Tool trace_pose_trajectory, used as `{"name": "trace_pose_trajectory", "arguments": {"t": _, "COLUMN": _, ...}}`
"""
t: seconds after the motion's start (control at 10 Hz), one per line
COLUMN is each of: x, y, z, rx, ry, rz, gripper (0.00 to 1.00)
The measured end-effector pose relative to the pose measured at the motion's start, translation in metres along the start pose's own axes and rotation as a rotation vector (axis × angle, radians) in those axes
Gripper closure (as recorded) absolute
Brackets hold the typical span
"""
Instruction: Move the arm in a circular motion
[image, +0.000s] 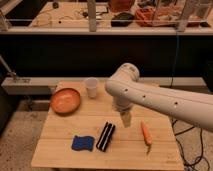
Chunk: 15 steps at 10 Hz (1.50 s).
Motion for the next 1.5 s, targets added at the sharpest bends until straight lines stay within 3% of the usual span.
{"name": "trace_pose_trajectory", "arguments": {"t": 0.3, "x": -0.015, "y": -0.019, "z": -0.002, "rx": 0.008, "ry": -0.008, "rz": -0.009, "gripper": 0.20}}
{"name": "trace_pose_trajectory", "arguments": {"t": 1.1, "x": 0.003, "y": -0.062, "z": -0.005, "rx": 0.031, "ry": -0.027, "rz": 0.012, "gripper": 0.20}}
{"name": "trace_pose_trajectory", "arguments": {"t": 1.5, "x": 0.021, "y": -0.070, "z": -0.002, "rx": 0.040, "ry": -0.027, "rz": 0.024, "gripper": 0.20}}
